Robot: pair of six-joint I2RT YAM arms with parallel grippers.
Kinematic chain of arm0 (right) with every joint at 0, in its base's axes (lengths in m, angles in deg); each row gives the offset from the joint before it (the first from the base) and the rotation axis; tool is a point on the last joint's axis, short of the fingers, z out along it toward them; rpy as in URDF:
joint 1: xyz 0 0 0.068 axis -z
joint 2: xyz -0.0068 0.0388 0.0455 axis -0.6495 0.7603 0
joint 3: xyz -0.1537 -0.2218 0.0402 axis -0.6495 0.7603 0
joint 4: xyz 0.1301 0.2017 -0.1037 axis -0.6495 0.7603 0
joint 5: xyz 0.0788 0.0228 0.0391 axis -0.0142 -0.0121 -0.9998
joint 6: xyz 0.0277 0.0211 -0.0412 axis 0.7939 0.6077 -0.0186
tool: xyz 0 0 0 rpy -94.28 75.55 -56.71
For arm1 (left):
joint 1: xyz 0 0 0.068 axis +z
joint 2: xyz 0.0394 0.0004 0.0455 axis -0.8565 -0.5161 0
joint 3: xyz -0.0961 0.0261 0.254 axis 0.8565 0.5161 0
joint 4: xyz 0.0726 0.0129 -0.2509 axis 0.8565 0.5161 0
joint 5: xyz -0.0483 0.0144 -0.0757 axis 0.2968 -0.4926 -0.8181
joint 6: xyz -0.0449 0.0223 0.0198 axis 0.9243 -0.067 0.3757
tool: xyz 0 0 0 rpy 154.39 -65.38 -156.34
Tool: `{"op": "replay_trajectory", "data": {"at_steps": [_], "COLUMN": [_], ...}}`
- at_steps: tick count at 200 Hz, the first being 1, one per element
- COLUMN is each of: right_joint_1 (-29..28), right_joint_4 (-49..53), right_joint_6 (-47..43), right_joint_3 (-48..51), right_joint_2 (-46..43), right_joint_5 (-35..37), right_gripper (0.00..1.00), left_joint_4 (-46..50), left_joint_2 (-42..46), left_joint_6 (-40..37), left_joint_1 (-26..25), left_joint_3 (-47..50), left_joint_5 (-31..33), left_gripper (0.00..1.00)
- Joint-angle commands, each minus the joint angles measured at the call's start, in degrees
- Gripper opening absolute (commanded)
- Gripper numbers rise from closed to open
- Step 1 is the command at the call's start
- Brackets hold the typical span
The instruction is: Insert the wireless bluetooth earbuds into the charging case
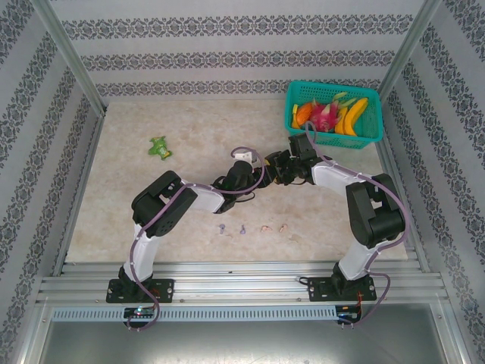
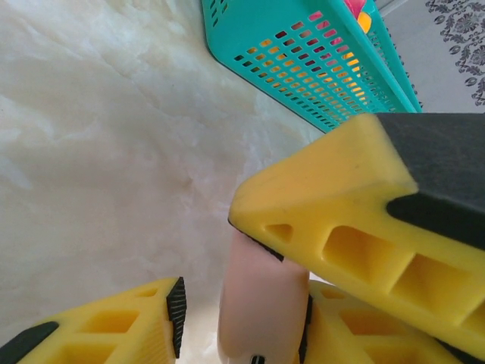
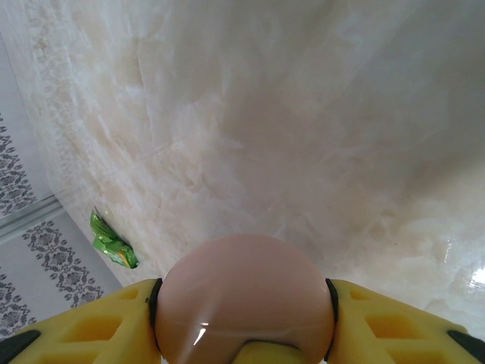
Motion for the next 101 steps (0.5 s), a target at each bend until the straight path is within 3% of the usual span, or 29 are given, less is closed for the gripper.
{"op": "replay_trajectory", "data": {"at_steps": [1, 101], "right_joint_1": [-0.77, -1.01], "right_joint_4": [-1.28, -2.02], "right_joint_6": [1.32, 1.78], "right_joint_3": [0.75, 1.68], "right_joint_2": [-0.09, 0.07], "right_joint_5": [-0.85, -0.56], "right_gripper": [0.42, 0.42], "left_joint_4": [-2.86, -2.91], "left_joint_2": [-1.08, -1.04], "left_joint_6": [0.41, 0.34], "left_joint_1": [-0.54, -0.54], "left_joint_3": [-1.36, -1.38], "left_joint_5": [1.25, 1.92], "left_gripper": [0.40, 0.12]}}
